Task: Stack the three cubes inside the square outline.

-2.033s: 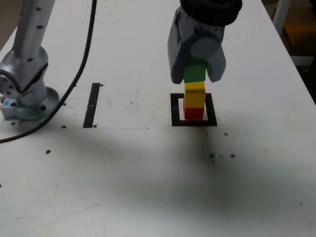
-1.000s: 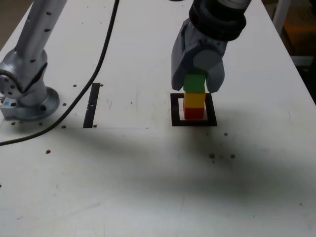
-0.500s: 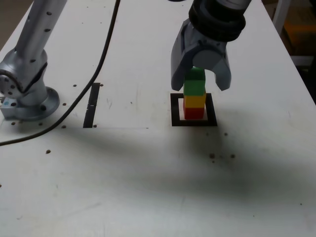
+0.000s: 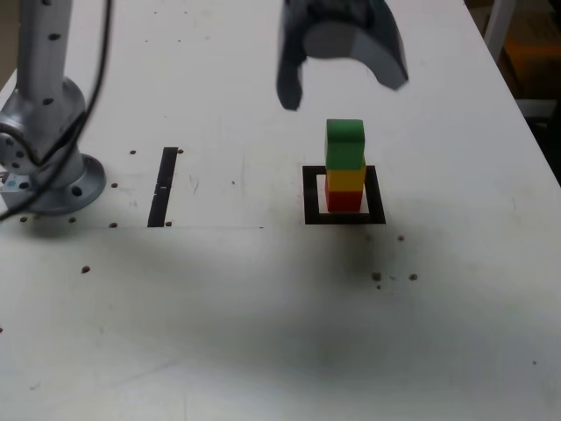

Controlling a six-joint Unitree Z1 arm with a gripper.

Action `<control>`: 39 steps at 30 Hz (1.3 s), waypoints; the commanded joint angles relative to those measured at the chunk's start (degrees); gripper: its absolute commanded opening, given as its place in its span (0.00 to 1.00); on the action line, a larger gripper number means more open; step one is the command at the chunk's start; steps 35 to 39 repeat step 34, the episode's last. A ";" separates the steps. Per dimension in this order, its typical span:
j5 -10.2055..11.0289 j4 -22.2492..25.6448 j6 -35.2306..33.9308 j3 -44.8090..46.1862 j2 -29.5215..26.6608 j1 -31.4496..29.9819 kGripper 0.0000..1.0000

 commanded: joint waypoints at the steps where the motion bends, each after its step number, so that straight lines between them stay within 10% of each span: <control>1: 0.64 0.98 -0.08 2.52 -5.62 -0.23 1.00; 8: 1.39 -0.82 0.25 17.81 -16.68 1.02 1.00; 14: -2.41 -10.79 2.25 35.90 -22.04 3.95 1.00; 26: -8.12 -26.33 11.74 54.25 -18.10 8.29 1.00; 39: -7.09 -32.93 11.76 59.98 -17.27 8.41 1.00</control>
